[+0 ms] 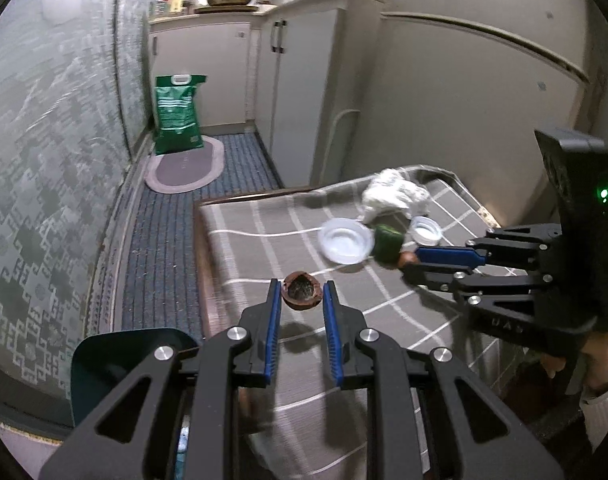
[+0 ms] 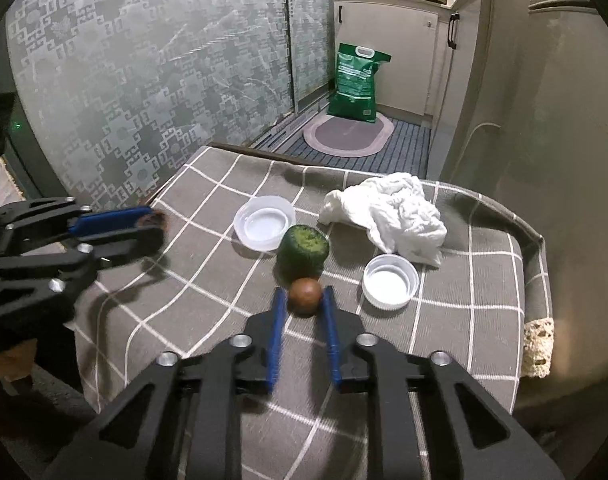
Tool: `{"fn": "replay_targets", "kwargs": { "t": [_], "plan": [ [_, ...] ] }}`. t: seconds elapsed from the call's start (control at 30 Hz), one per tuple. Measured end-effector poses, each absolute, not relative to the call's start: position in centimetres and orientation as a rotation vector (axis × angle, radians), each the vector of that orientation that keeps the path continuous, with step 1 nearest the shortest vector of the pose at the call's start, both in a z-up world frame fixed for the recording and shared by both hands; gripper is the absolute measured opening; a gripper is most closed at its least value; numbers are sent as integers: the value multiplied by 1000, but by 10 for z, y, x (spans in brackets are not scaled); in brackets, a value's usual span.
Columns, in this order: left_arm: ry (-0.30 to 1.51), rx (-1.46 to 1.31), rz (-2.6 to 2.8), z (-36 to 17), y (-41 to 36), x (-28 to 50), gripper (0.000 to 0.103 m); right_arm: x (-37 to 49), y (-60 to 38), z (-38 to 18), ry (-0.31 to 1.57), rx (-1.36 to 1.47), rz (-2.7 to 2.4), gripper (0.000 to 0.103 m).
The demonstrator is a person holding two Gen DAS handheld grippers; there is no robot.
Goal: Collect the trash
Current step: 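Carry the nut shell to the bin with the left gripper while the right gripper grasps the brown nut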
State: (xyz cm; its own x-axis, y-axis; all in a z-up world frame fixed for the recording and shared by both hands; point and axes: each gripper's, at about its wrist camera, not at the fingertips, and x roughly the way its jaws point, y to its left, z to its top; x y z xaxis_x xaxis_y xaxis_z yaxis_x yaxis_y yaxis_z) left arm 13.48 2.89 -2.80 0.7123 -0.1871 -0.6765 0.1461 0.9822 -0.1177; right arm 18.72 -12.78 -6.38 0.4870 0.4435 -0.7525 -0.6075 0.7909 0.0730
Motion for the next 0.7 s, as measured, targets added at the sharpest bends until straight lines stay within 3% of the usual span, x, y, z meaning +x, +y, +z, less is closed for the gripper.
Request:
{"fn": "replay_targets", "kwargs": {
  "t": [0.7],
  "plan": [
    [817, -169, -16, -60, 143, 96, 22, 153, -37, -21, 767, -271, 767, 17]
  ]
}}
